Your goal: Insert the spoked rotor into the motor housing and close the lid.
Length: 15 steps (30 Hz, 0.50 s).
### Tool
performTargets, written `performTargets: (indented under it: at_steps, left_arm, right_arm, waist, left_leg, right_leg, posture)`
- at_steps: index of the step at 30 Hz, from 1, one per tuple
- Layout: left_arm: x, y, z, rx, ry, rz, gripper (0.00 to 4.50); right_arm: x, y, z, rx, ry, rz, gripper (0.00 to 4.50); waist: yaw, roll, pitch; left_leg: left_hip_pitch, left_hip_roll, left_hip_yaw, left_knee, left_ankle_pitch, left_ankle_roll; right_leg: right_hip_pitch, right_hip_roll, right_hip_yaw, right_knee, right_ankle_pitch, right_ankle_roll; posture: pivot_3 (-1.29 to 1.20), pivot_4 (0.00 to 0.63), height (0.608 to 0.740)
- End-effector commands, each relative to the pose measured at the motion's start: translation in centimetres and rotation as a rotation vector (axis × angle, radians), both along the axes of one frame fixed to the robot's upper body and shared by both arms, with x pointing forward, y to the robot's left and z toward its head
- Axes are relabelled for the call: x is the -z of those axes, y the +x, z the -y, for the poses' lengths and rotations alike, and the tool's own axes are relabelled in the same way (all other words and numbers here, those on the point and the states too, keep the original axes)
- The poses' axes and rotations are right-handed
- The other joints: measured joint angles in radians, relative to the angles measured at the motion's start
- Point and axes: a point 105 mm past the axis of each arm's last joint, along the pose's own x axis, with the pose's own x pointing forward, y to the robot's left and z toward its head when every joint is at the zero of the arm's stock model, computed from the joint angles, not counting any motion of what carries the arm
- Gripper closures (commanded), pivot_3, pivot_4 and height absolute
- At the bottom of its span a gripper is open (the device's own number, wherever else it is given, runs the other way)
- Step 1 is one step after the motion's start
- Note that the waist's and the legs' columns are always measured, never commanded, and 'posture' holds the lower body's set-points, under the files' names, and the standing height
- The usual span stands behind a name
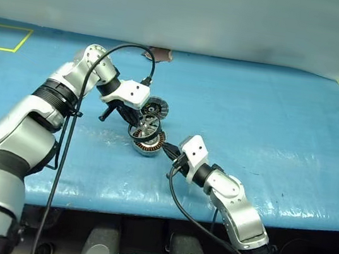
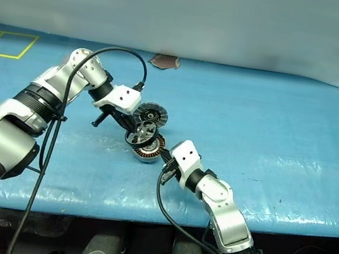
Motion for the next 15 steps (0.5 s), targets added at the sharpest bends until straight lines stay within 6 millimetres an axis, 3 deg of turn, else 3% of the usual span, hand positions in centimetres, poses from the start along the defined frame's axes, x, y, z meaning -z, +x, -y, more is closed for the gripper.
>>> performTargets:
  at_steps: [1, 15]
  left_arm:
    - [-1.41, 0.69, 0.38, 0.021, 0.009, 0.069, 4.45]
    - [-0.90, 1.38, 0.45, 0.009, 0.038, 0.100, 4.45]
  right_arm:
    - [-1.66, -0.02, -0.13, -0.002, 0.027, 0.069, 4.50]
    - [-1.62, 0.07, -0.31, 0.005, 0.034, 0.074, 4.50]
  waist:
    - [0.000, 0.000, 0.000]
    - [0.000, 0.000, 0.000]
  left_leg:
    - [0.000, 0.000, 0.000, 0.000, 0.000, 0.000]
    - [0.000, 0.000, 0.000, 0.000, 0.000, 0.000]
  right_leg:
    - [0.000, 0.000, 0.000, 0.000, 0.000, 0.000]
    - [0.000, 0.000, 0.000, 0.000, 0.000, 0.000]
  posture:
    - [0.00, 0.150, 0.740]
    - [0.00, 0.150, 0.740]
